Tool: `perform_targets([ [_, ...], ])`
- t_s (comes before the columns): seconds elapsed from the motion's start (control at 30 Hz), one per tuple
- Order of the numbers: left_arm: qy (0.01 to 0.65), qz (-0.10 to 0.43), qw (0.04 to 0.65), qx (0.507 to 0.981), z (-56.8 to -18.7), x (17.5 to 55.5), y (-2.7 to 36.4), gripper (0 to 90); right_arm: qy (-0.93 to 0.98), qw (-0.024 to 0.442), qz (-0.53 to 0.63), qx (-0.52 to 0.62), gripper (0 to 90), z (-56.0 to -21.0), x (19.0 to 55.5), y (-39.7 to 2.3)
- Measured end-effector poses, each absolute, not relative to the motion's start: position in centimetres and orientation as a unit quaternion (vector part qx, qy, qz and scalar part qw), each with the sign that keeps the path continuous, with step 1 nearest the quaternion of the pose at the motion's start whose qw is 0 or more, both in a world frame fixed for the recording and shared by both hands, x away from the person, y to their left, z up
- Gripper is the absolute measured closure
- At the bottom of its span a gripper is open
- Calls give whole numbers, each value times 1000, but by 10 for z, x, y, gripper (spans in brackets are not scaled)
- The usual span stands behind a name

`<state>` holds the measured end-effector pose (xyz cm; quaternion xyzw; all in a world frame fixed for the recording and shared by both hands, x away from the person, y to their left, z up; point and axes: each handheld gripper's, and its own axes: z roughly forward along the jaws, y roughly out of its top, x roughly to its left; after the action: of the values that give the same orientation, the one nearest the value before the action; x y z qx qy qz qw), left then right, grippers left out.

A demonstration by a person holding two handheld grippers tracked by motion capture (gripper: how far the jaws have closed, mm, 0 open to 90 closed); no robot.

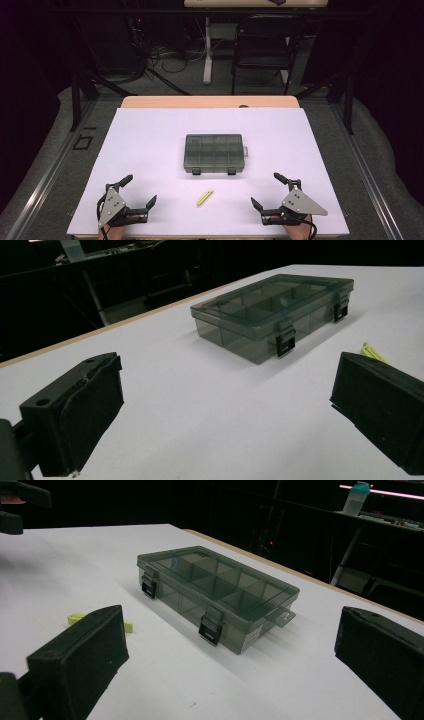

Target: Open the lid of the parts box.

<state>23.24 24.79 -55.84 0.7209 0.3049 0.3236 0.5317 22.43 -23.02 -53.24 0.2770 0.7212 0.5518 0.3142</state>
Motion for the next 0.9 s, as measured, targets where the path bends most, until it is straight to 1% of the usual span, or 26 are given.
perform_targets([
  [0.13, 304, 322, 532, 721, -558, 233, 248, 0, 720, 318, 554, 273, 0, -532, 225, -229],
  [0.43, 301, 319, 530, 726, -557, 234, 246, 0, 730, 302, 547, 276, 0, -531, 231, -225],
  [0.47, 304, 312, 534, 725, -557, 235, 246, 0, 734, 300, 544, 275, 0, -530, 232, -225],
  [0.5, 308, 299, 544, 721, -556, 236, 246, 0, 735, 299, 543, 275, 0, -530, 234, -224],
  [0.53, 308, 292, 549, 720, -555, 236, 246, 0, 744, 285, 538, 275, 0, -531, 240, -223],
  [0.67, 296, 288, 542, 732, -555, 241, 240, 0, 759, 268, 522, 282, 0, -533, 251, -221],
  [0.9, 298, 278, 530, 744, -549, 254, 232, 0, 768, 263, 512, 281, 0, -527, 266, -216],
])
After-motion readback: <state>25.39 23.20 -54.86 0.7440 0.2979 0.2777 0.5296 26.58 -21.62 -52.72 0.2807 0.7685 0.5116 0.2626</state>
